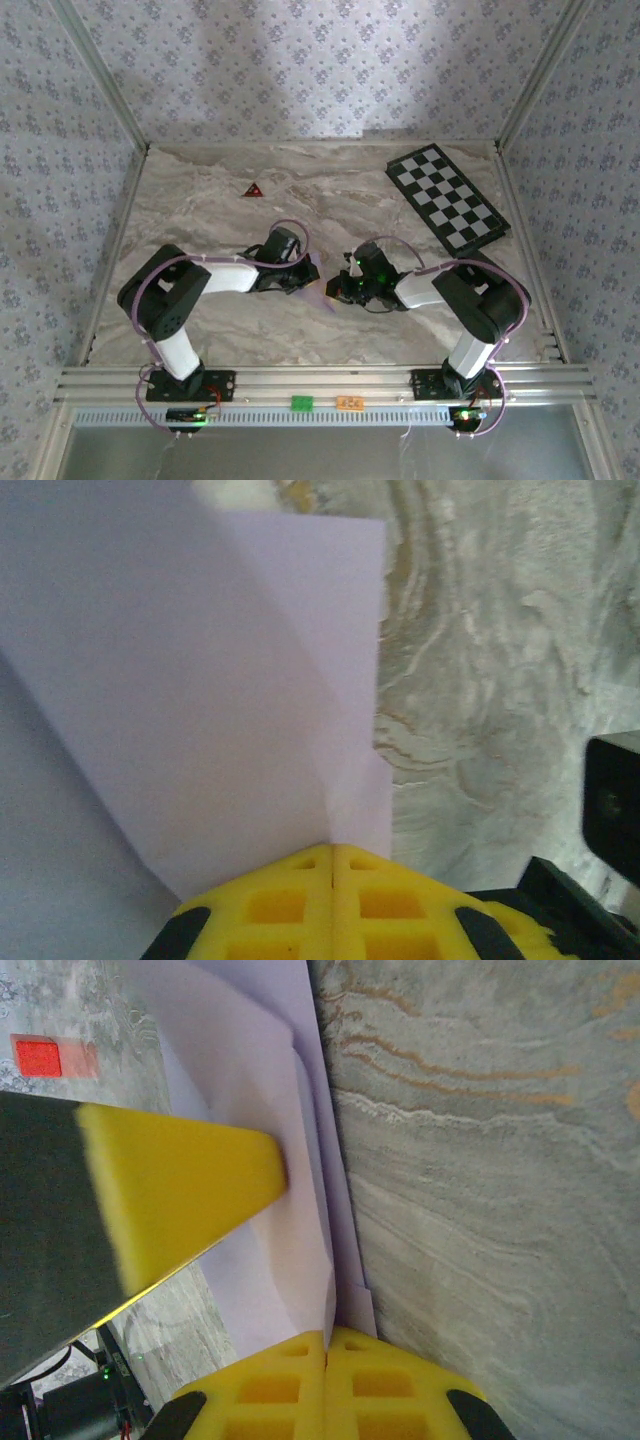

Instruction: Fold a paper plane with a square sheet of paper (pick it up from the middle)

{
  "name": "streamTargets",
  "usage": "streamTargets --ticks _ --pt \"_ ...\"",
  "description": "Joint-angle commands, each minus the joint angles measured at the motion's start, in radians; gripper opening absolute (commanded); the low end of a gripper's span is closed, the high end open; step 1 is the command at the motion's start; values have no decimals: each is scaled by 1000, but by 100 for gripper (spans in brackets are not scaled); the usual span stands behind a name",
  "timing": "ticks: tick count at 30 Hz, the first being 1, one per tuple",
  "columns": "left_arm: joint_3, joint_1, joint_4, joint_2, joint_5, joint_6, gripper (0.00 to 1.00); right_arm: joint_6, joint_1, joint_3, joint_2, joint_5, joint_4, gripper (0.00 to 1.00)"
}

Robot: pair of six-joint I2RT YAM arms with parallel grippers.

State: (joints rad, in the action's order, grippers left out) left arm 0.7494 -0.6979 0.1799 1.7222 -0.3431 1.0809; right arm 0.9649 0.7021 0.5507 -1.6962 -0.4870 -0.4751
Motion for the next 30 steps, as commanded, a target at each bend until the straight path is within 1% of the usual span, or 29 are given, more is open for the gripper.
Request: streamTargets --ticks 1,5,8,12,15,22,26,30 --pt "14 2 -58 7 31 -25 0 -12 22 5 -39 15 80 2" --pt "6 3 -91 5 52 -37 0 -21 21 15 -39 13 100 4" --pt "3 3 -91 3 49 -44 0 -25 23 26 -31 10 116 7" --pt "12 3 -88 15 34 -54 0 -41 23 46 10 2 155 13" --pt "21 3 -90 23 28 -62 0 -60 24 57 54 3 207 15" --pt "17 3 -82 26 21 -59 0 -99 28 48 112 -25 282 15" --pt "17 3 -77 28 19 -56 0 -107 29 36 106 -33 294 10" --pt "18 3 -69 30 12 -52 0 -98 36 16 84 -32 274 10"
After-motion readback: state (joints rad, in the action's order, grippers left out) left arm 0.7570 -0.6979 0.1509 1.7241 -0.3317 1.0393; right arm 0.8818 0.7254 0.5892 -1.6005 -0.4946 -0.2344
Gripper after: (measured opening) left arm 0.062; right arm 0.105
